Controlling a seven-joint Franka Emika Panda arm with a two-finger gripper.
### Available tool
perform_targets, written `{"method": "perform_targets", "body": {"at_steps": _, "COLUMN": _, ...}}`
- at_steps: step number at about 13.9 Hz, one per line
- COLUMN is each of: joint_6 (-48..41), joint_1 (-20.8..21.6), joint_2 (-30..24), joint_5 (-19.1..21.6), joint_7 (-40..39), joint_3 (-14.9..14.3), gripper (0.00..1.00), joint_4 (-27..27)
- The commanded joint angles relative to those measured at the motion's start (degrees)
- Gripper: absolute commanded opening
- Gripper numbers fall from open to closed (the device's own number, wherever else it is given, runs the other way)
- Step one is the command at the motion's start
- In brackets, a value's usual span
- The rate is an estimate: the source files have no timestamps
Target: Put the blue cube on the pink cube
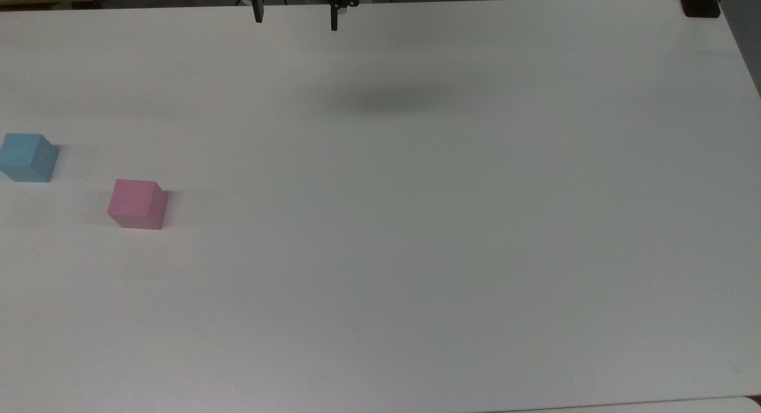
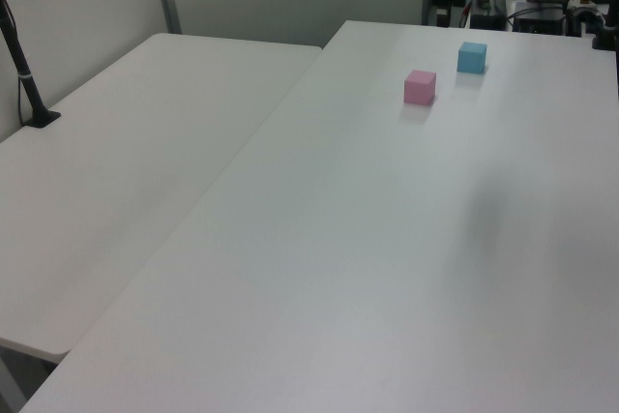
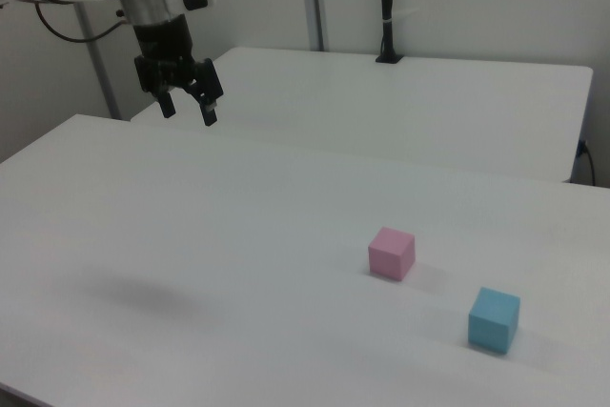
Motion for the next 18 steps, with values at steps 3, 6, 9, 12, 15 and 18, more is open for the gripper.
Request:
{"method": "perform_targets", "body": {"at_steps": 3, "joint_6": 0.65, "joint_1": 0.55, "joint_2": -1.54, "joint_5": 1.13, "joint_7": 0.14, "joint_3": -1.21, "gripper": 1.0, "joint_4": -2.05}}
{"method": "perform_targets", "body": {"at_steps": 6, "joint_6": 0.65, "joint_1": 0.55, "joint_2": -1.45, "joint_5": 1.13, "joint_7": 0.14, "joint_3": -1.12, "gripper": 1.0, "joint_4": -1.96}}
{"method": "perform_targets", "body": {"at_steps": 9, "joint_6": 0.65, "joint_1": 0.55, "joint_2": -1.37, "joint_5": 1.13, "joint_7": 0.14, "joint_3": -1.21, "gripper": 1.0, "joint_4": -1.96}}
{"method": "perform_targets", "body": {"at_steps": 12, "joint_6": 1.35, "joint_1": -0.58, "joint_2": -1.01, "joint_5": 1.13, "joint_7": -0.82, "joint_3": -1.3, "gripper": 1.0, "joint_4": -1.43}}
{"method": "perform_targets", "body": {"at_steps": 15, "joint_6": 1.7, "joint_1": -5.49, "joint_2": -0.49, "joint_5": 1.22, "joint_7": -8.01, "joint_3": -1.3, "gripper": 1.0, "joint_4": -1.17}}
{"method": "perform_targets", "body": {"at_steps": 18, "joint_6": 3.19, "joint_1": -13.39, "joint_2": 1.61, "joint_5": 0.78, "joint_7": -12.5, "joint_3": -1.3, "gripper": 1.0, "joint_4": -1.08}}
